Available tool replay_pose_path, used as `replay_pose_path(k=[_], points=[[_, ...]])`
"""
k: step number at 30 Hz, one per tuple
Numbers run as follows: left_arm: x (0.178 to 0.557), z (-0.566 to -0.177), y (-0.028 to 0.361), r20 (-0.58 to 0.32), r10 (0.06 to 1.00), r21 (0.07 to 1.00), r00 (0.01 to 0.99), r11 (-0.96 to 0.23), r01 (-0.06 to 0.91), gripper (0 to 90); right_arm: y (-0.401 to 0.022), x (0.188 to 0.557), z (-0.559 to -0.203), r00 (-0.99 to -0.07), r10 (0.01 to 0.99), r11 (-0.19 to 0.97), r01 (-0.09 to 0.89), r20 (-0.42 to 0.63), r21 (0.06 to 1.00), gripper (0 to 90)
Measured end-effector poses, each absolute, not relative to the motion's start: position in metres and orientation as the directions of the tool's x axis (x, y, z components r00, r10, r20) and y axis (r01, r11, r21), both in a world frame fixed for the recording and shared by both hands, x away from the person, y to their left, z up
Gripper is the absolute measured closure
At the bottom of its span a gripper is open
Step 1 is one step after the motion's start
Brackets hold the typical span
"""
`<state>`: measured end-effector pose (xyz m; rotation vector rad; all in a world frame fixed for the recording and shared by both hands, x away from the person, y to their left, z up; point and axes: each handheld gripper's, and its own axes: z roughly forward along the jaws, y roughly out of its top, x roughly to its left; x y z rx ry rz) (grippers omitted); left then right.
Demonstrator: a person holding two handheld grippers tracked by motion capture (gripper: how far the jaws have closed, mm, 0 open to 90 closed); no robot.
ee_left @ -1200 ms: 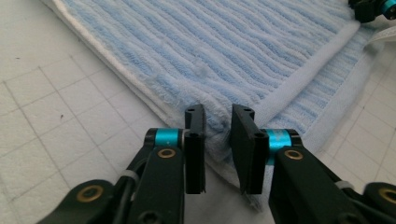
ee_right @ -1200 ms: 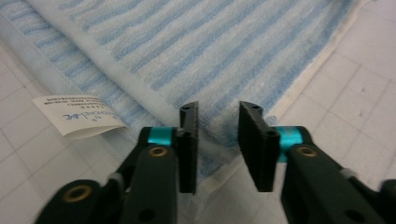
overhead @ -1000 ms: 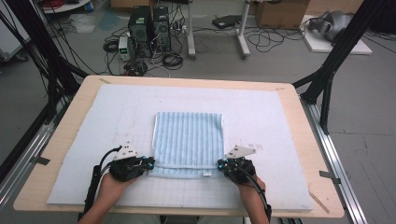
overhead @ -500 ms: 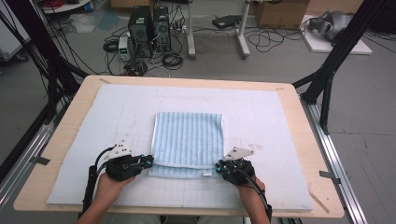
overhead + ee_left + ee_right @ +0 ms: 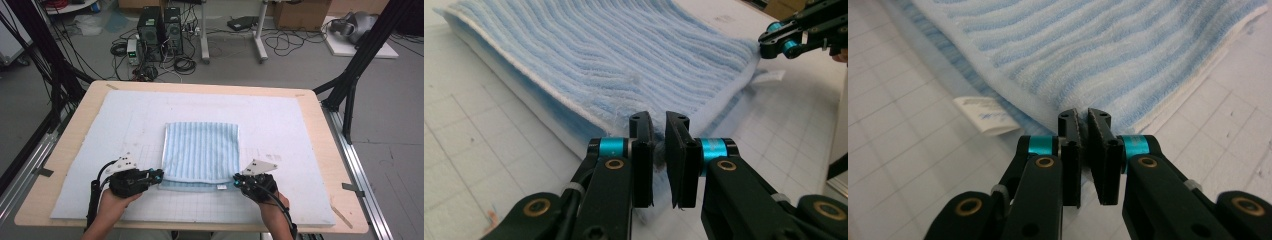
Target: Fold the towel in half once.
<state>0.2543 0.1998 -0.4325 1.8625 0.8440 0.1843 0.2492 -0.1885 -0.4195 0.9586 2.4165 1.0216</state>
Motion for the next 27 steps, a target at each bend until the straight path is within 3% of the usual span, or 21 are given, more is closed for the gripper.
replay_pose_path(k=[6,9,10,12,15,17,20,23,27], points=[[0.244,-0.444,0.197,-0.227,0.621,0.824,0.750,-0.289,0.488,81.3,-0.189,0.239,-0.426,-0.722,0.690,0.542,0.472,-0.048,0.695,83.4],[0.244,-0.446,0.195,-0.213,0.621,0.808,0.754,-0.322,0.494,79.0,-0.188,0.240,-0.432,-0.718,0.695,0.547,0.496,-0.035,0.675,72.8],[0.244,-0.446,0.195,-0.210,0.632,0.813,0.746,-0.311,0.492,73.8,-0.189,0.241,-0.431,-0.712,0.702,0.536,0.498,-0.032,0.682,68.6],[0.247,-0.443,0.198,-0.213,0.667,0.830,0.714,-0.262,0.492,52.7,-0.191,0.242,-0.425,-0.689,0.725,0.494,0.495,-0.024,0.715,58.3],[0.251,-0.439,0.200,-0.194,0.689,0.862,0.699,-0.221,0.457,49.7,-0.195,0.247,-0.420,-0.670,0.742,0.436,0.473,-0.009,0.766,56.9],[0.257,-0.440,0.198,-0.182,0.697,0.864,0.694,-0.224,0.451,51.6,-0.193,0.253,-0.421,-0.673,0.740,0.436,0.471,-0.007,0.767,65.5],[0.264,-0.443,0.192,-0.164,0.709,0.845,0.686,-0.258,0.468,63.0,-0.184,0.261,-0.430,-0.674,0.737,0.490,0.482,-0.050,0.726,74.3],[0.268,-0.449,0.186,-0.137,0.728,0.805,0.671,-0.313,0.504,74.6,-0.181,0.266,-0.439,-0.665,0.745,0.514,0.511,-0.063,0.689,74.9],[0.267,-0.451,0.185,-0.116,0.739,0.796,0.664,-0.331,0.507,78.1,-0.186,0.263,-0.439,-0.645,0.762,0.497,0.525,-0.059,0.691,74.7]])
